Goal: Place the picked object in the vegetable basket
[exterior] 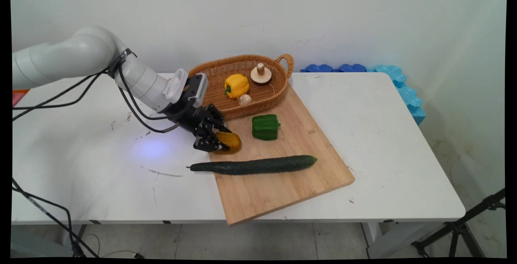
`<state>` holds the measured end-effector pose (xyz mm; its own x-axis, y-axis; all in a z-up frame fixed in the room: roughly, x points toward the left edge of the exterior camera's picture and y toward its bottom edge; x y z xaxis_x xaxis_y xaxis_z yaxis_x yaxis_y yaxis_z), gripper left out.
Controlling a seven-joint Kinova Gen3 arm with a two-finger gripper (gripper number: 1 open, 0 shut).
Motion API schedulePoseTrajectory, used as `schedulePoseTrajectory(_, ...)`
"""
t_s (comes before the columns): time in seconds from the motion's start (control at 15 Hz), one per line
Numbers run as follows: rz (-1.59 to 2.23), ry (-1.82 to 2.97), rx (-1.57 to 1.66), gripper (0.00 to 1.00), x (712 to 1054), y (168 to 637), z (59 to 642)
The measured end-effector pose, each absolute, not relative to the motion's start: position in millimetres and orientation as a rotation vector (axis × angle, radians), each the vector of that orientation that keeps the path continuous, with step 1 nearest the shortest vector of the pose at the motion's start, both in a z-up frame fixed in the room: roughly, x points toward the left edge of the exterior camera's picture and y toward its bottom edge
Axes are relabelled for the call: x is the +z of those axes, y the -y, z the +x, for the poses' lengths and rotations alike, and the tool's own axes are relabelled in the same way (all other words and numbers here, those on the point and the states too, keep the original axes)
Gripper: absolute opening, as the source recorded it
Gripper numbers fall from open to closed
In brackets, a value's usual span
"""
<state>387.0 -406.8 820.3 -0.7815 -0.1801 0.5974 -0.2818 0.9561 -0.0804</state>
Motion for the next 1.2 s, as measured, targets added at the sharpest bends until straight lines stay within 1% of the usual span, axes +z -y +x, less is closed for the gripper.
schedulePoseTrajectory(0.13, 0.332, 2.481, 0.215, 0.00, 826.9, 405.8, 387.3)
schedulePoseTrajectory(0.33, 0.370, 2.466, 0.204, 0.00, 845.3, 403.2, 389.1)
schedulePoseTrajectory(0.67, 0.461, 2.430, 0.202, 0.00, 886.3, 404.0, 392.6)
schedulePoseTrajectory(0.87, 0.524, 2.401, 0.222, 0.00, 915.7, 411.9, 397.4)
schedulePoseTrajectory(1.2, 0.614, 2.370, 0.265, 0.00, 946.3, 430.4, 410.8)
